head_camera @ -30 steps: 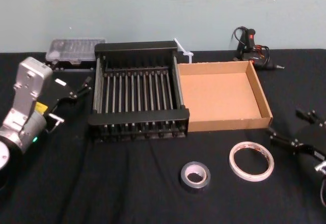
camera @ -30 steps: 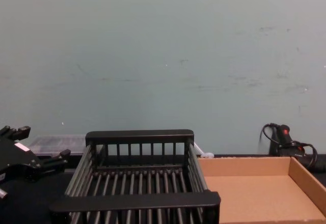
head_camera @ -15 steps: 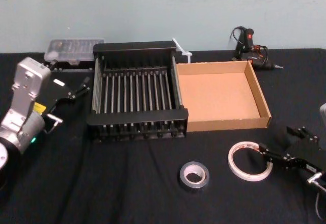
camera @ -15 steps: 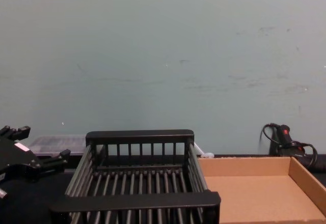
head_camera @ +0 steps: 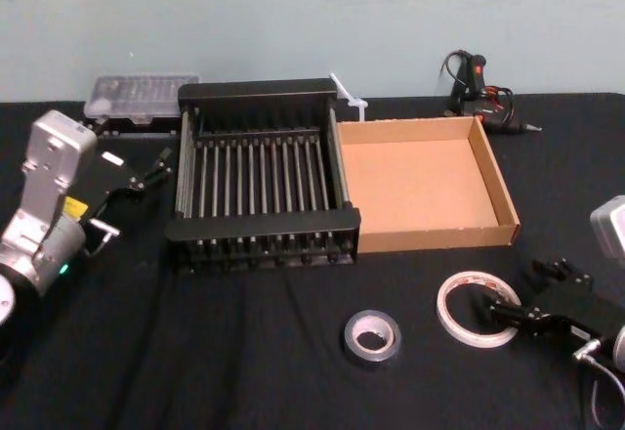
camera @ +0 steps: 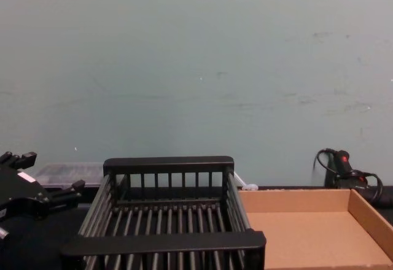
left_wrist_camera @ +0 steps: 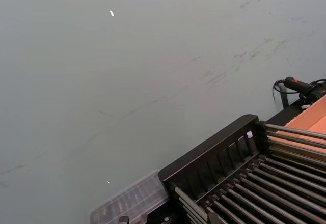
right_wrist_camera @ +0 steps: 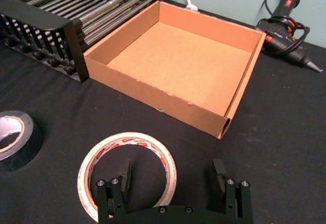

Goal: Pick up the white tape and place it into the black box , Pick up the silver tape and place it into the brown box.

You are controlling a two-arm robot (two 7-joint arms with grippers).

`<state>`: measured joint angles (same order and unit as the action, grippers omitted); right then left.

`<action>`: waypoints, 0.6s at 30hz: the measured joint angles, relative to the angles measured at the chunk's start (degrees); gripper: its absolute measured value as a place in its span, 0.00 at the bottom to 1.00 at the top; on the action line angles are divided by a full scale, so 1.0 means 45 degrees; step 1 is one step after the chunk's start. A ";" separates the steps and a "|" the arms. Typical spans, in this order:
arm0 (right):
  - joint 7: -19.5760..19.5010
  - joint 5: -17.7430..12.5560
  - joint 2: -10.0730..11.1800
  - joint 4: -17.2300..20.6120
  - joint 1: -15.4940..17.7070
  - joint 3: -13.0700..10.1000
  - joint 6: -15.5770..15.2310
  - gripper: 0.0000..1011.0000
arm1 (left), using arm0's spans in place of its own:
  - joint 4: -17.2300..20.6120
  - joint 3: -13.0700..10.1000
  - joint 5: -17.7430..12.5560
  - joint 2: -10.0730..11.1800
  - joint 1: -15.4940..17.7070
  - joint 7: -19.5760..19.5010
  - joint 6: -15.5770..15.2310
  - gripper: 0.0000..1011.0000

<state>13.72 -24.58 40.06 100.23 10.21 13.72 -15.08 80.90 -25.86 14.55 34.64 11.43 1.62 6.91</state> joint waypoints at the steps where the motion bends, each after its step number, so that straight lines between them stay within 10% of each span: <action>1: 0.0058 0.0044 -0.0054 -0.0052 -0.0038 0.0014 -0.0042 0.99 | -0.0001 0.0000 0.0001 0.0000 0.0000 0.0000 0.0000 0.99; 18: 0.0444 0.0468 -0.0587 -0.0436 -0.0165 -0.0093 -0.0317 0.99 | -0.0001 0.0000 0.0000 0.0000 -0.0001 0.0001 0.0000 0.99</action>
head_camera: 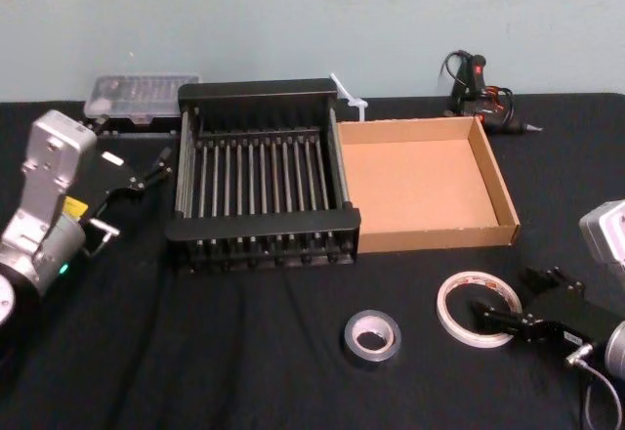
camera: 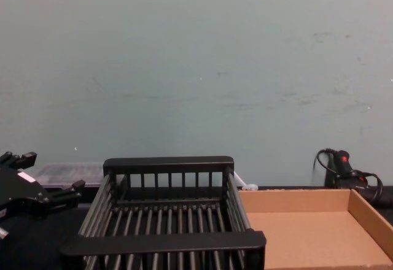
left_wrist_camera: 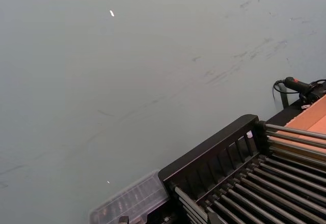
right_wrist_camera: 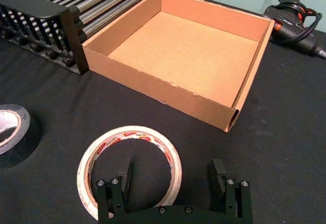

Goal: Pick up the white tape and place it into the black box , Pick up the silver tape and place it into the brown box.

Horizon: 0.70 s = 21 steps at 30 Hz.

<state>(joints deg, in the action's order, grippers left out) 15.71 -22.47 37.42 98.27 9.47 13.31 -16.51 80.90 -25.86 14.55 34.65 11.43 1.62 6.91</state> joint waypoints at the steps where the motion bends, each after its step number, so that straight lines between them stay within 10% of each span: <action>1: 0.0013 0.0022 -0.0024 -0.0013 -0.0005 -0.0009 -0.0008 0.99 | 0.0001 0.0000 0.0000 0.0000 0.0001 -0.0001 -0.0001 0.99; 21: 0.0433 0.0520 -0.0482 -0.0194 0.0026 -0.0357 -0.0157 0.99 | 0.0001 0.0000 0.0000 0.0000 0.0000 -0.0001 0.0000 0.99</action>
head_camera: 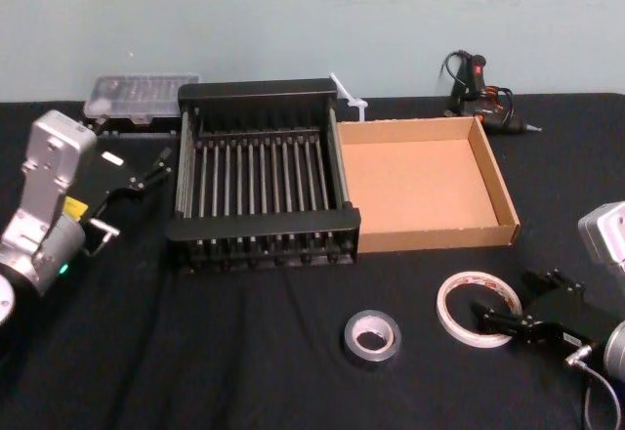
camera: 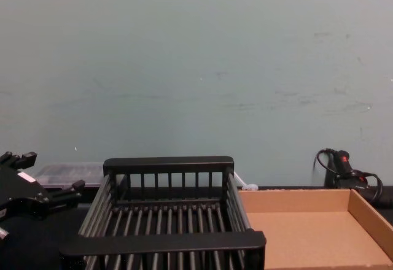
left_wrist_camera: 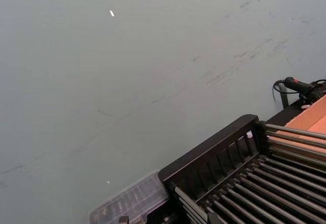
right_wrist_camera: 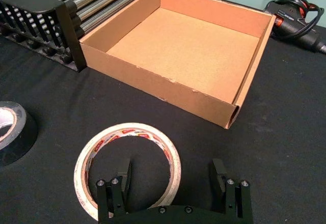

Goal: Pick up the white tape and place it into the black box , Pick up the silver tape and place it into the brown box.

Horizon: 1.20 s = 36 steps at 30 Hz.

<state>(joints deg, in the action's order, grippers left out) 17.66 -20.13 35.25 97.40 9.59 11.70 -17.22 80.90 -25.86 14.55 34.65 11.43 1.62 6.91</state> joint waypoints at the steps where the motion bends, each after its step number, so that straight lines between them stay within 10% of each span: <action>1: 0.0000 0.0000 0.0000 0.0000 0.0000 0.0000 0.0000 0.99 | -0.0001 0.0001 0.0000 0.0000 0.0001 0.0000 0.0000 0.99; 36: 0.0112 0.0105 -0.0156 -0.0036 0.0031 -0.0130 -0.0058 0.95 | -0.0001 0.0000 0.0000 -0.0001 0.0001 0.0000 0.0000 0.99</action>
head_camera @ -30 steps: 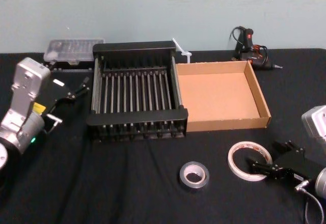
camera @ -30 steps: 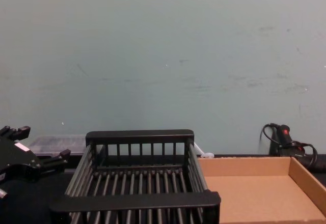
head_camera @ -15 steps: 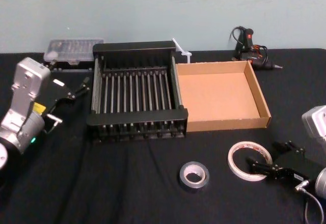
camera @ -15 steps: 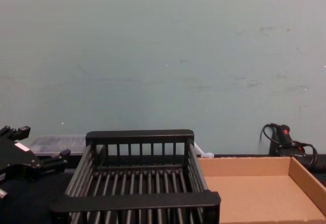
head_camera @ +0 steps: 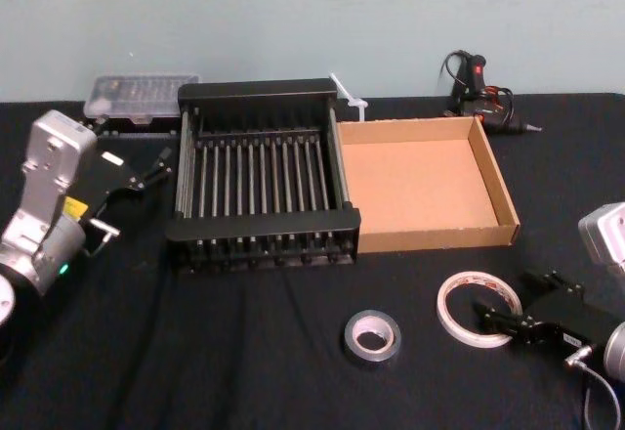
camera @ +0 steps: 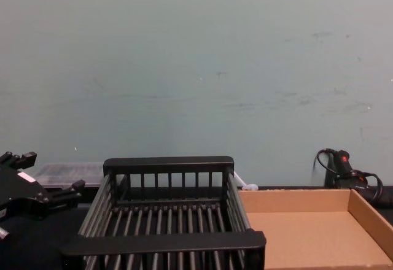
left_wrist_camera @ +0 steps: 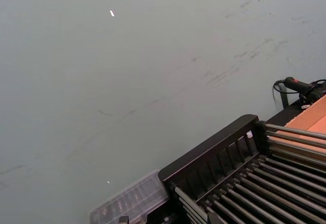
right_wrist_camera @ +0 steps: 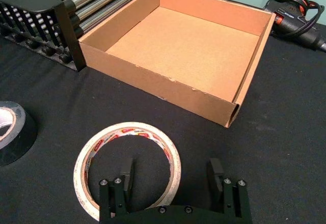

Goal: Pick up the white tape and place it into the black box , Pick up the silver tape and place it into the brown box.

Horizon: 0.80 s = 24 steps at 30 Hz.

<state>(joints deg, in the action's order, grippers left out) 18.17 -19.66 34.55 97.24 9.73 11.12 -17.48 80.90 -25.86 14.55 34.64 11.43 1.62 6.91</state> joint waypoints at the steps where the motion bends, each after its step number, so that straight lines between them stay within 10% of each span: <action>1: -0.0001 -0.0002 0.0001 0.0002 0.0000 0.0001 0.0001 0.93 | 0.0000 0.0000 0.0000 0.0001 0.0000 0.0000 0.0000 0.99; 24: -0.0003 -0.0014 0.0007 0.0007 0.0000 0.0001 0.0010 0.24 | 0.0000 0.0000 0.0001 0.0001 0.0000 0.0000 0.0001 0.99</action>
<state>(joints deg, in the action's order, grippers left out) 18.16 -19.72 34.58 97.27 9.73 11.12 -17.43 80.90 -25.86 14.55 34.65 11.43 1.62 6.91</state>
